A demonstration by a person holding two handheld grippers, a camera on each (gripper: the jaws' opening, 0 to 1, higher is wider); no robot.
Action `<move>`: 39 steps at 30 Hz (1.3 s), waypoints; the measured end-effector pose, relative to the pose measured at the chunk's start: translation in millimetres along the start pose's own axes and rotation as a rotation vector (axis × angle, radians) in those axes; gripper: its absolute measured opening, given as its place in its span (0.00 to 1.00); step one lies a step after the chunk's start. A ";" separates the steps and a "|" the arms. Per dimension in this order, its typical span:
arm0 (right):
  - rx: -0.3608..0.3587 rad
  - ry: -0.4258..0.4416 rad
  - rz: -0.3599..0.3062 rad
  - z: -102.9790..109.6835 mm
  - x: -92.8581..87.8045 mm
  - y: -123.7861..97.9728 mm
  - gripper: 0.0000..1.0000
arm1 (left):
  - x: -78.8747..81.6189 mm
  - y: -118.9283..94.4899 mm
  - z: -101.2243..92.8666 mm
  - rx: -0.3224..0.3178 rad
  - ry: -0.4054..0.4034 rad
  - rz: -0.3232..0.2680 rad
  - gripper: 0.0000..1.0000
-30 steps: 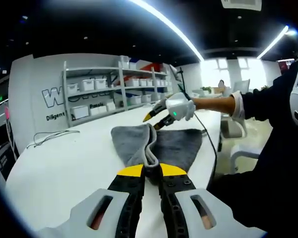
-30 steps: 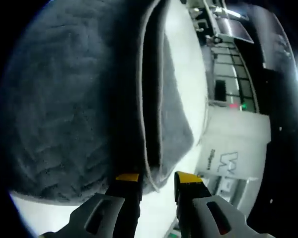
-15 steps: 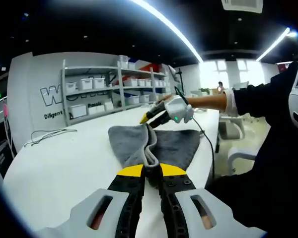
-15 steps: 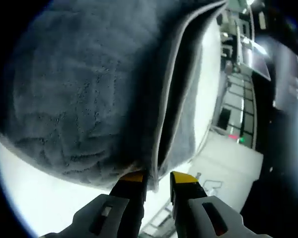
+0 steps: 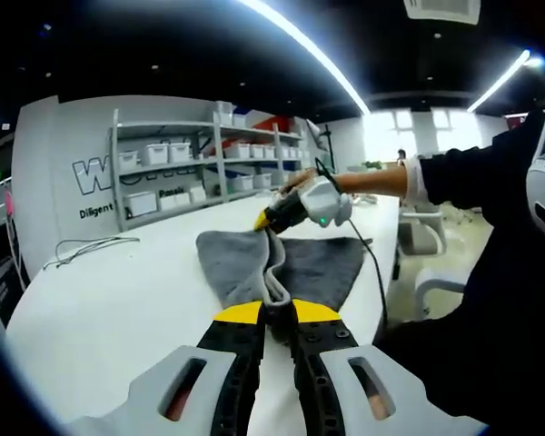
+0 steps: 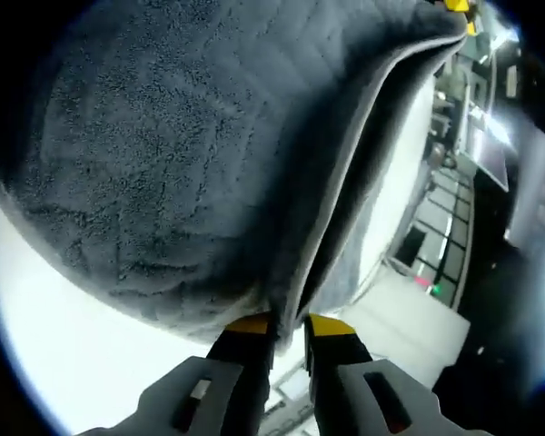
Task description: Open the folded towel by lifting each exposed corner and separating the folded layers until the towel lies flat within the target outline without major curled edges
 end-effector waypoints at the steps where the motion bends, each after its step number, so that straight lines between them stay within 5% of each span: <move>1: 0.000 0.011 -0.003 0.4 -0.2 0.1 0.03 | -0.1 0.0 -0.2 0.000 0.001 0.001 0.10; 6: -0.026 0.110 -0.006 -3.5 -3.5 0.3 0.02 | -0.2 0.1 -0.4 0.000 0.001 0.002 0.10; 13: -0.036 0.132 -0.005 -8.8 -7.1 -1.8 0.02 | -2.5 0.3 -1.8 -0.003 -0.002 0.011 0.10; 18: -0.094 0.248 -0.018 -27.5 -13.9 -7.0 0.02 | -4.4 -0.6 -0.3 0.003 -0.003 0.019 0.10; 24: -0.115 0.257 -0.008 -44.6 -18.9 -7.0 0.02 | -2.3 -4.1 0.3 -0.012 -0.026 -0.035 0.10; 39: -0.106 0.288 0.007 -74.5 -12.7 3.8 0.01 | -10.7 -8.0 6.3 0.031 -0.070 -0.020 0.08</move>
Point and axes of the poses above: the point that each gripper's makers call its tool centre point, and the gripper's own axes: y roughly forward along the fingers, z roughly to its left, x roughly out of its top, the point moved 6 cm from there along -y, roughly backward along the fingers, and after that the axes turned 1 degree about z, right-handed, at the moved point
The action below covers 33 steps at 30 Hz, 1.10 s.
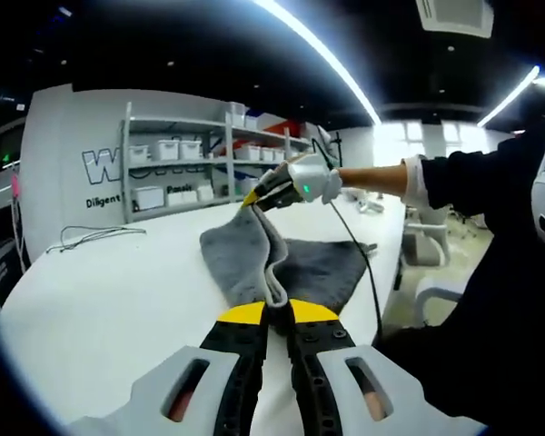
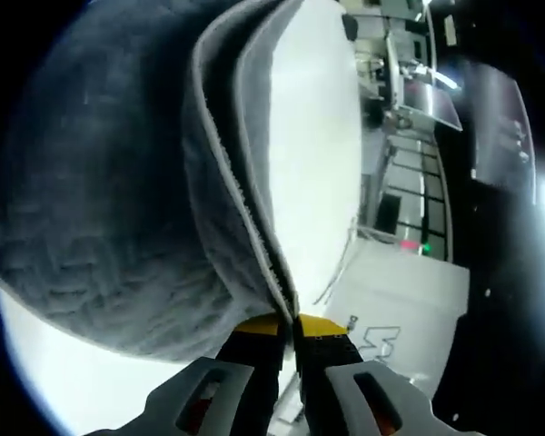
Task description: Open the folded towel by lifting each exposed corner and separating the folded layers until the towel lies flat within the target outline without major curled edges
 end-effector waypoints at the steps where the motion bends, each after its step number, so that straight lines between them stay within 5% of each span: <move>1: -0.002 0.001 0.002 -2.3 0.2 1.1 0.01 | -0.9 0.1 0.7 0.005 -0.001 0.002 0.08; 33: -0.061 -0.014 -0.068 -55.0 31.2 50.0 0.01 | -27.7 -12.1 3.9 0.122 -0.033 0.059 0.08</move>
Point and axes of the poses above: the point that each gripper's makers call its tool centre point, and the gripper's own axes: y roughly forward along the fingers, z roughly to its left, x roughly out of its top, the point moved 6 cm from there along -y, roughly backward along the fingers, and after that the axes turned 1 degree about z, right-handed, at the moved point
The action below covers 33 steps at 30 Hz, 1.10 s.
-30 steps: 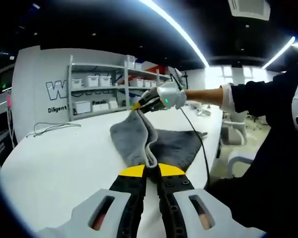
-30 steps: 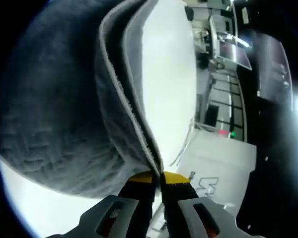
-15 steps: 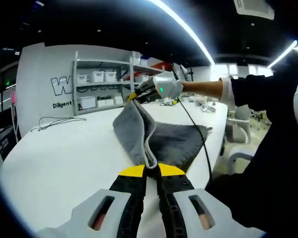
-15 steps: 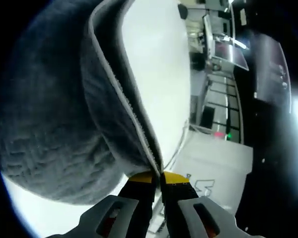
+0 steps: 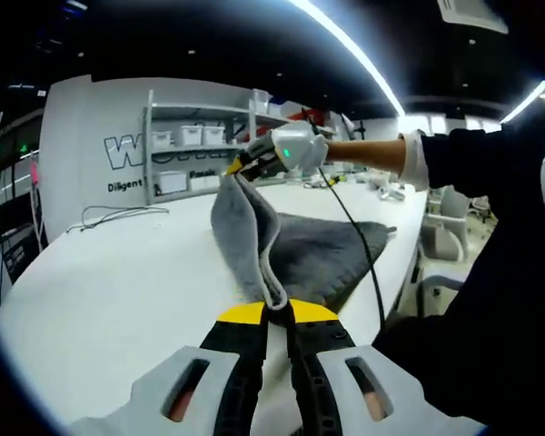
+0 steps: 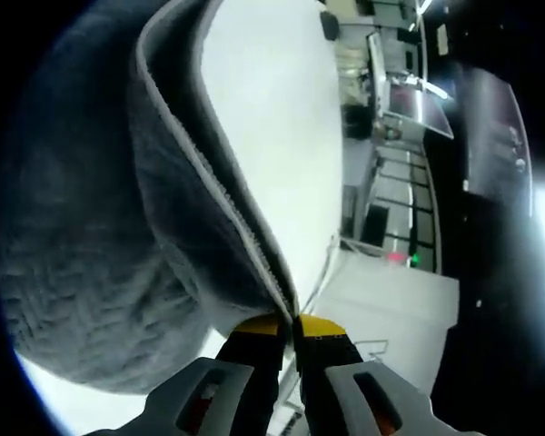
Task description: Open the folded towel by lifting each exposed corner and separating the folded layers until the towel lies flat within the target outline without major curled edges
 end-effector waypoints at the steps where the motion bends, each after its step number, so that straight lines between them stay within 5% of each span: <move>1: -0.003 -0.003 -0.005 -1.1 1.0 1.5 0.01 | -0.4 -0.4 -0.2 0.004 0.000 0.001 0.08; 33: 0.031 -0.004 -0.065 -24.9 29.4 44.0 0.01 | -2.7 -8.8 -6.1 0.064 0.000 0.005 0.08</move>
Point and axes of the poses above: the point that each gripper's makers call its tool centre point, and the gripper's own axes: y roughly forward along the fingers, z roughly to its left, x roughly out of its top, the point moved 6 cm from there along -y, roughly backward along the fingers, and after that the axes turned 1 degree about z, right-handed, at the moved point
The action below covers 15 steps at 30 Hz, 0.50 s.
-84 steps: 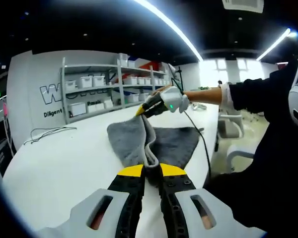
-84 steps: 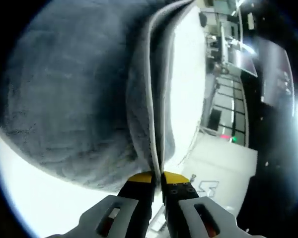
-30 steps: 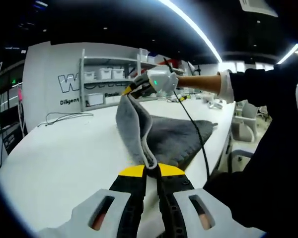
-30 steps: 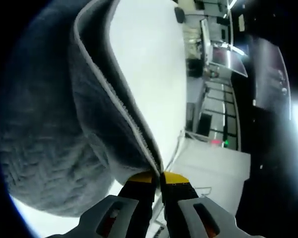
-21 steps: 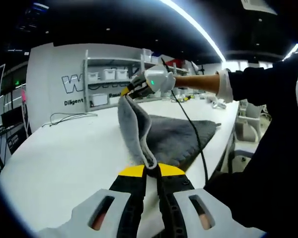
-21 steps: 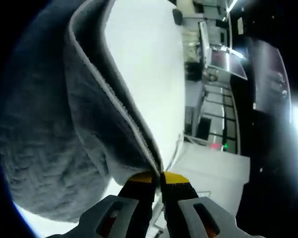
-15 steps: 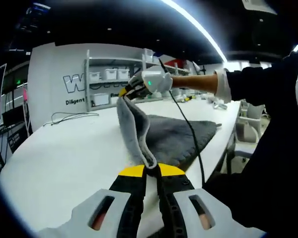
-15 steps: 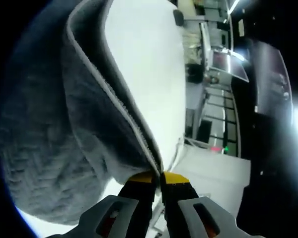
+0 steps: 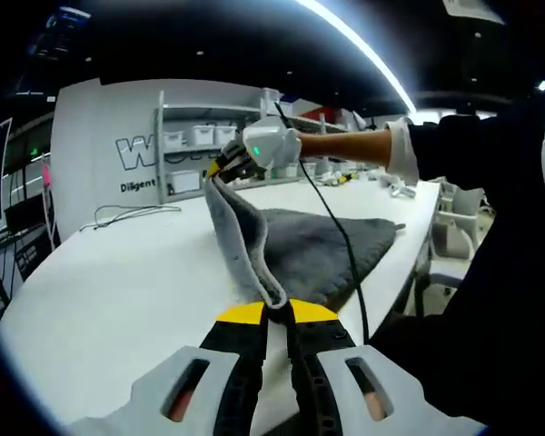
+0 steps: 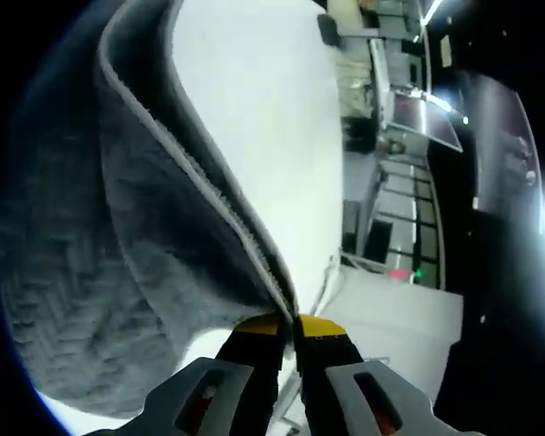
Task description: Open the folded towel by lifting each exposed corner and separating the folded layers until the towel lies flat within the target outline without major curled edges
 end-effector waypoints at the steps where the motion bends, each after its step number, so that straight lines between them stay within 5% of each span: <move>1: 0.006 0.015 -0.001 0.1 0.2 2.3 0.01 | -0.5 0.1 -0.1 0.000 0.000 0.000 0.08; 15: 0.073 0.131 -0.003 -2.1 8.7 28.4 0.01 | -7.1 0.8 -0.7 -0.002 -0.012 0.004 0.08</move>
Point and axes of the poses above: the point that each gripper's makers call its tool centre point, and the gripper's own axes: y roughly forward along the fingers, z roughly to its left, x roughly out of its top, the point moved 6 cm from there along -y, roughly backward along the fingers, and after that the axes turned 1 degree about z, right-handed, at the moved point
